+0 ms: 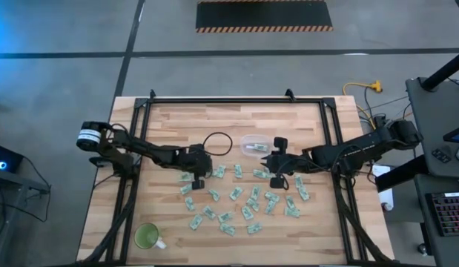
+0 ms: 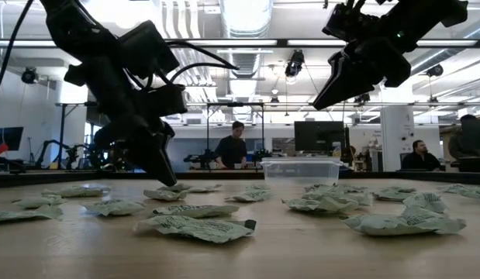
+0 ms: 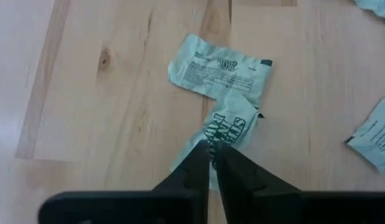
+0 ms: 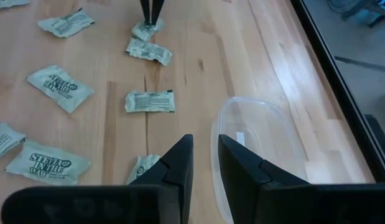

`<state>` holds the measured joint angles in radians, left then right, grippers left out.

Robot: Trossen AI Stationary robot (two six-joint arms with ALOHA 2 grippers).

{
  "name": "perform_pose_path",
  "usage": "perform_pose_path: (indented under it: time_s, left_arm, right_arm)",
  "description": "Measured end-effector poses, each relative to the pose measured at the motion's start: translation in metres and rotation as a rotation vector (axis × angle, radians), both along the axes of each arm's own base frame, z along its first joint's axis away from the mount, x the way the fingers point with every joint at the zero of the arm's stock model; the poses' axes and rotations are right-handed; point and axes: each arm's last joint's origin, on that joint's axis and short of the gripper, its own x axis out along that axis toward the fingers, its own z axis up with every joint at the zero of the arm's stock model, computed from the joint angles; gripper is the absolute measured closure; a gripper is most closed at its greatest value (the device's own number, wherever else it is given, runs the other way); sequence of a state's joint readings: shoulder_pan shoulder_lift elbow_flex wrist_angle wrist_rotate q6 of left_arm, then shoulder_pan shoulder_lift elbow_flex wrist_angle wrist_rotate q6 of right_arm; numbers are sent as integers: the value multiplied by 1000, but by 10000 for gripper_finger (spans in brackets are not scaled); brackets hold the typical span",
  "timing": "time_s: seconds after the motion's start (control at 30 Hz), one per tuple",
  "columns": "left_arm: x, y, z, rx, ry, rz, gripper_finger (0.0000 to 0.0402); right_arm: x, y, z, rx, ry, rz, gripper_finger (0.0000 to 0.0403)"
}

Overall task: Pick and place Stevia / Truvia into bins
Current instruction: Put the stevia packet into the transparent bin

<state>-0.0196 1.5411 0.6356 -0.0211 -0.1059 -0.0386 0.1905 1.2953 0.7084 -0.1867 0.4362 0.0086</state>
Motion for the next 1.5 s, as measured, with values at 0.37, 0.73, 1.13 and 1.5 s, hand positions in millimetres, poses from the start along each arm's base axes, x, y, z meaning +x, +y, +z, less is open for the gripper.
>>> perform_pose_path:
  time_s: [0.37, 0.73, 1.13, 1.5]
  left_arm:
    - [4, 0, -9, 4, 12, 6, 383]
    - [5, 0, -7, 3, -6, 10, 320]
    - [4, -2, -8, -98, 0, 7, 295]
    - [4, -3, -8, -116, 5, -35, 395]
  right_arm:
    - [0, 1, 0, 15, -4, -9, 343]
    - [-1, 0, -1, 14, -3, -9, 343]
    - [-1, 0, -2, 15, -1, -10, 341]
    - [-1, 0, -2, 19, -3, -13, 339]
